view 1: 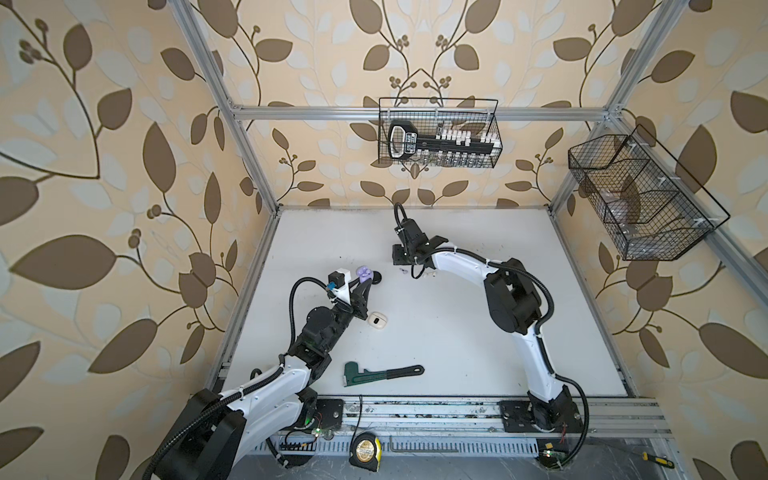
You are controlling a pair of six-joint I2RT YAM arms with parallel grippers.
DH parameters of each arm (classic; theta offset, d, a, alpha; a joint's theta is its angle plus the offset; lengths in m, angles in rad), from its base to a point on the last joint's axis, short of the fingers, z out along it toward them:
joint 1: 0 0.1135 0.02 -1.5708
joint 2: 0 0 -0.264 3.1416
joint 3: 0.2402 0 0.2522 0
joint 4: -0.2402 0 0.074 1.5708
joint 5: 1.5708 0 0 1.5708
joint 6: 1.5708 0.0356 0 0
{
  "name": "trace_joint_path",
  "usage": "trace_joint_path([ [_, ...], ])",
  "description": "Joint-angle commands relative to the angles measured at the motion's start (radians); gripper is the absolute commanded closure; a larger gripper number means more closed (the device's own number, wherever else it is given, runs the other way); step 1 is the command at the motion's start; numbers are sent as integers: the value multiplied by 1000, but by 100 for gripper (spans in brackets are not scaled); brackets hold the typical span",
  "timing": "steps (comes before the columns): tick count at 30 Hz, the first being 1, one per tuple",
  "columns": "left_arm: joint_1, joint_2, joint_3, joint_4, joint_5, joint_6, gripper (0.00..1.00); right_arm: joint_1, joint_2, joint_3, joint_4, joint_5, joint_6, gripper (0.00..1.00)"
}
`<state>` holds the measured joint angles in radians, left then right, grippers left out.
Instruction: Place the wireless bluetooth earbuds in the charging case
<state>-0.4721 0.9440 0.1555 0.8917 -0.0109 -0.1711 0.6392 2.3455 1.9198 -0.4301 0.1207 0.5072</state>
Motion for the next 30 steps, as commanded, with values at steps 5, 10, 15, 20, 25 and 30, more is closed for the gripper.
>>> trace_joint_path([
  [5,-3,-2,9,32,-21,23,100,-2,98,171,-171,-23,-82,46],
  [10,-5,-7,8,33,-20,24,100,-1,84,137,-170,-61,-84,51],
  [15,-4,-17,7,29,-18,22,100,2,66,95,-175,-63,-79,55],
  [20,-4,-17,6,29,-19,22,100,4,64,91,-200,-58,-76,56],
  [25,-4,-18,7,28,-21,22,100,5,59,76,-213,-56,-80,58],
  [30,-4,-16,7,30,-20,22,100,13,27,9,-197,-55,-84,67],
])
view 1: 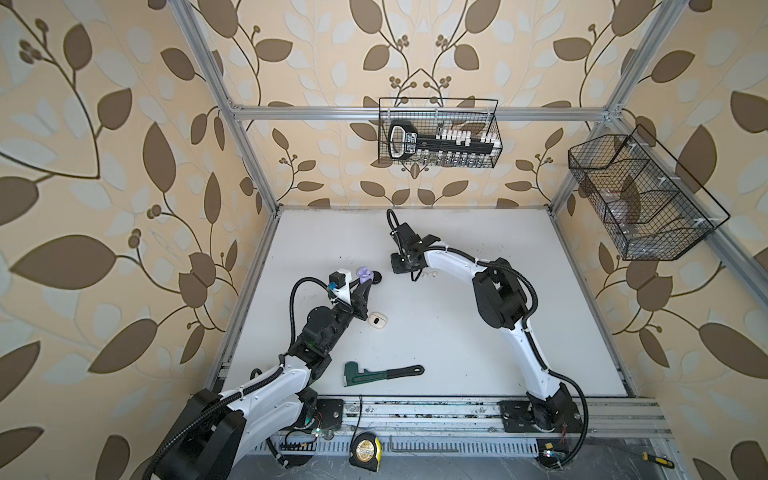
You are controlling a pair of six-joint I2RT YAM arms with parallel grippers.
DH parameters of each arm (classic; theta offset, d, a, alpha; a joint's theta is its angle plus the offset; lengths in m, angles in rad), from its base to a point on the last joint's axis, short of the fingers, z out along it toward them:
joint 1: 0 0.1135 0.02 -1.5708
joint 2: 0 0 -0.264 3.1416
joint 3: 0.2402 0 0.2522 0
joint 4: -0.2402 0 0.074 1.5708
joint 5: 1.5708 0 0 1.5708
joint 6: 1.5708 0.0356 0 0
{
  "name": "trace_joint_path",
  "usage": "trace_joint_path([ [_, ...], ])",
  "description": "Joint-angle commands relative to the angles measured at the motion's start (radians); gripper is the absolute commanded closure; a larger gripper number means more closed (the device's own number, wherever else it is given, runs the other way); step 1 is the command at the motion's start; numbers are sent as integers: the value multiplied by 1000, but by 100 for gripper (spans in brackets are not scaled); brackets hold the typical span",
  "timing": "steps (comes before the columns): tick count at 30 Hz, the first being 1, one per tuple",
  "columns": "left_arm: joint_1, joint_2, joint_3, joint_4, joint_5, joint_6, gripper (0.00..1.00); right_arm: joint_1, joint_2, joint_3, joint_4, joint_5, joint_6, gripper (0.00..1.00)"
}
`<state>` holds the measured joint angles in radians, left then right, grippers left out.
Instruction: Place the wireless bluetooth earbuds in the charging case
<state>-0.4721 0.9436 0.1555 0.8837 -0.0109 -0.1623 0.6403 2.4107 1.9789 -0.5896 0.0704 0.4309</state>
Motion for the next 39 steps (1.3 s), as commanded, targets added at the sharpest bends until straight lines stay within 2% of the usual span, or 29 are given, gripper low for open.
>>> trace_joint_path([
  [1,-5,-14,9,38,-21,12,100,16,-47,-71,-28,-6,-10,67],
  [12,-5,-20,6,35,-27,12,100,52,-213,-338,98,-19,22,78],
  [19,-5,-25,6,32,-28,14,100,66,-245,-360,93,17,8,77],
  [25,-5,-23,6,32,-27,15,100,38,-242,-237,5,75,-59,76],
  [32,-5,-27,4,28,-32,20,100,-29,-191,-109,25,-75,-158,55],
  [35,-5,-26,4,27,-34,24,100,-45,-120,-24,-8,-137,-171,53],
  [39,-5,-23,6,31,-32,26,100,-45,-24,92,-95,-141,-177,52],
])
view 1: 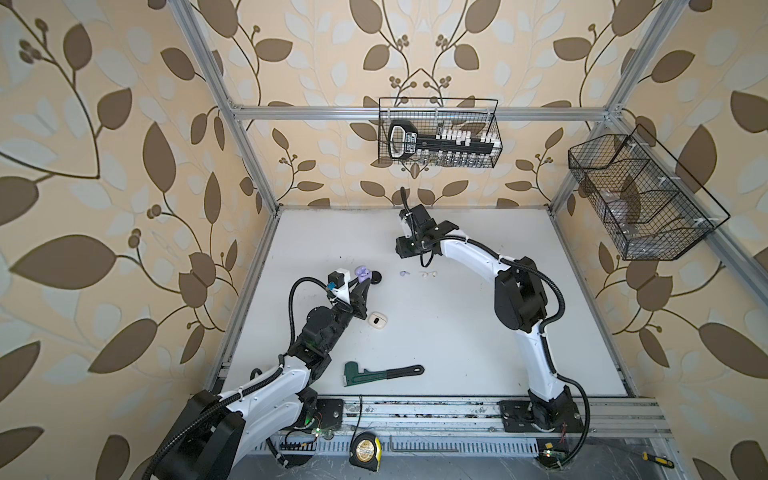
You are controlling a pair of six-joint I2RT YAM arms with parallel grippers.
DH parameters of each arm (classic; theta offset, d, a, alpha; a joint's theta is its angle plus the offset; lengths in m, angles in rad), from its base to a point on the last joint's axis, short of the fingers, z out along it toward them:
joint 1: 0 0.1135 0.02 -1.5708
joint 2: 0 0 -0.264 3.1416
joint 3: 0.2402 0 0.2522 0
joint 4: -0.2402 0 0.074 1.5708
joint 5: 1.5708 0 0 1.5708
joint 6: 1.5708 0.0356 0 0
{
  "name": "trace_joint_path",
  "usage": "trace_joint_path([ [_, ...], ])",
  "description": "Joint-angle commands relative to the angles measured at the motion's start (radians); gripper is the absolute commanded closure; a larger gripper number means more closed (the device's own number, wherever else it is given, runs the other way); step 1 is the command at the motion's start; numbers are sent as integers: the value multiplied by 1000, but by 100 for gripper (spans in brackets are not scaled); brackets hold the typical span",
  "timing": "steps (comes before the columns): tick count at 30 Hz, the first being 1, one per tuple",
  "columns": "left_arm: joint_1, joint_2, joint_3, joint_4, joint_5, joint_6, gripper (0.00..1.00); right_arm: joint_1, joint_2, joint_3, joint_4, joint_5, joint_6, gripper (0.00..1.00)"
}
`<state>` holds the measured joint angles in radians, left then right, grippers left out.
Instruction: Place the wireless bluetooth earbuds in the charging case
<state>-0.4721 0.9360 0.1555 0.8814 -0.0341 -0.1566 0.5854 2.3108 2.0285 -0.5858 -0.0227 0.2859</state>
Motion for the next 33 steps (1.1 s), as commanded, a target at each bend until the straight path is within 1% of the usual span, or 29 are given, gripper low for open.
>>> trace_joint_path([
  [1,-5,-15,6,34,-9,20,100,11,96,57,-110,-49,-30,52],
  [5,-4,-16,5,33,-8,22,100,12,117,48,-114,-40,-21,53],
  [9,-5,-17,6,33,-7,20,100,16,106,14,-114,-18,-13,55],
  [17,-4,-22,6,33,-6,18,100,44,38,-132,-30,-10,11,59],
  [21,-4,-25,6,30,-7,20,100,60,37,-137,-41,24,20,62],
  [27,-5,-19,5,32,-7,20,100,74,11,-170,-34,91,51,63],
  [33,-5,-20,6,33,-7,20,100,89,-6,-190,-19,130,61,62],
])
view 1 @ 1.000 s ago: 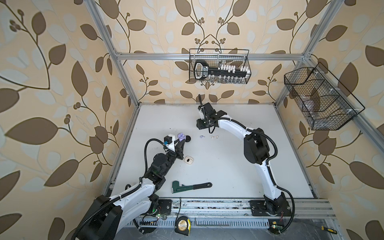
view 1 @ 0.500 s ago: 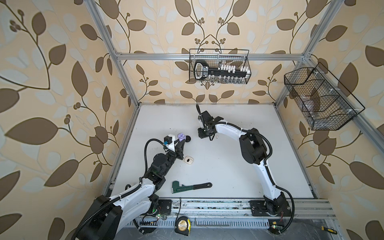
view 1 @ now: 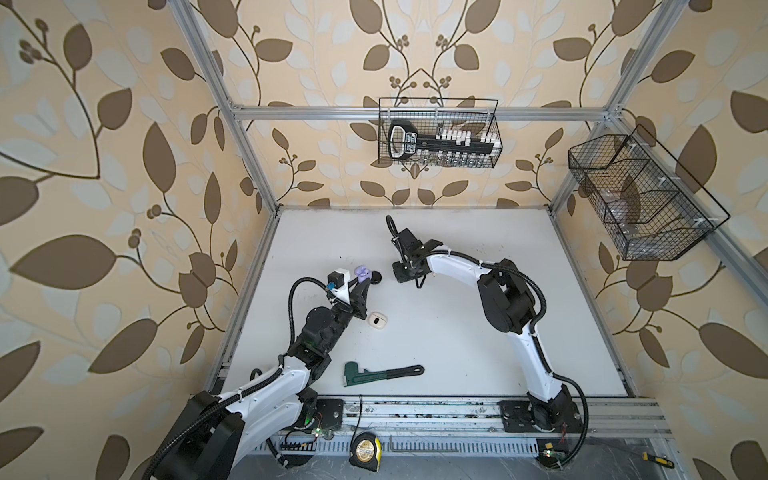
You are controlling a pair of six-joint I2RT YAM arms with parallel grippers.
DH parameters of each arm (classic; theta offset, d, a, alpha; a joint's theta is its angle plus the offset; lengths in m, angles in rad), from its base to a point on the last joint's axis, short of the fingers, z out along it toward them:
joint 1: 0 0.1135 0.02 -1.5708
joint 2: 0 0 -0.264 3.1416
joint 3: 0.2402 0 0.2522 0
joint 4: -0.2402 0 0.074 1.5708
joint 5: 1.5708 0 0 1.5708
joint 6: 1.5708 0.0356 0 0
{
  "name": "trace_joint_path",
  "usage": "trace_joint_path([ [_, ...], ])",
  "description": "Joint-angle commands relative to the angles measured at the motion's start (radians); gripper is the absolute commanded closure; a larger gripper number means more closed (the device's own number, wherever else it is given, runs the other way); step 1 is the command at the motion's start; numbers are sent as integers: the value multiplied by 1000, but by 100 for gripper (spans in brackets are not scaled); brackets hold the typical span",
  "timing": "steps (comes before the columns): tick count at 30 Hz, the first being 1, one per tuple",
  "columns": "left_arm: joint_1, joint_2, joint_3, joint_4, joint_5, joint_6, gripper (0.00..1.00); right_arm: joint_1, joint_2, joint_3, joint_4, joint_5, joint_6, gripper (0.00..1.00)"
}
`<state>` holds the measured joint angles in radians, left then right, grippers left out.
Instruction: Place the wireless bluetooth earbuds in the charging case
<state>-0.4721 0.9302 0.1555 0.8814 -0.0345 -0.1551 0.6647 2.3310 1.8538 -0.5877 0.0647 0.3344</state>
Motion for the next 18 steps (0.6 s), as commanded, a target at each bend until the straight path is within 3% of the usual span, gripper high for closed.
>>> trace_joint_path([
  [1,-4,-14,6,32,-6,19,100,12,-22,-10,-20,51,12,62],
  [18,-5,-14,3,33,-10,18,100,24,48,57,-75,119,-7,67],
])
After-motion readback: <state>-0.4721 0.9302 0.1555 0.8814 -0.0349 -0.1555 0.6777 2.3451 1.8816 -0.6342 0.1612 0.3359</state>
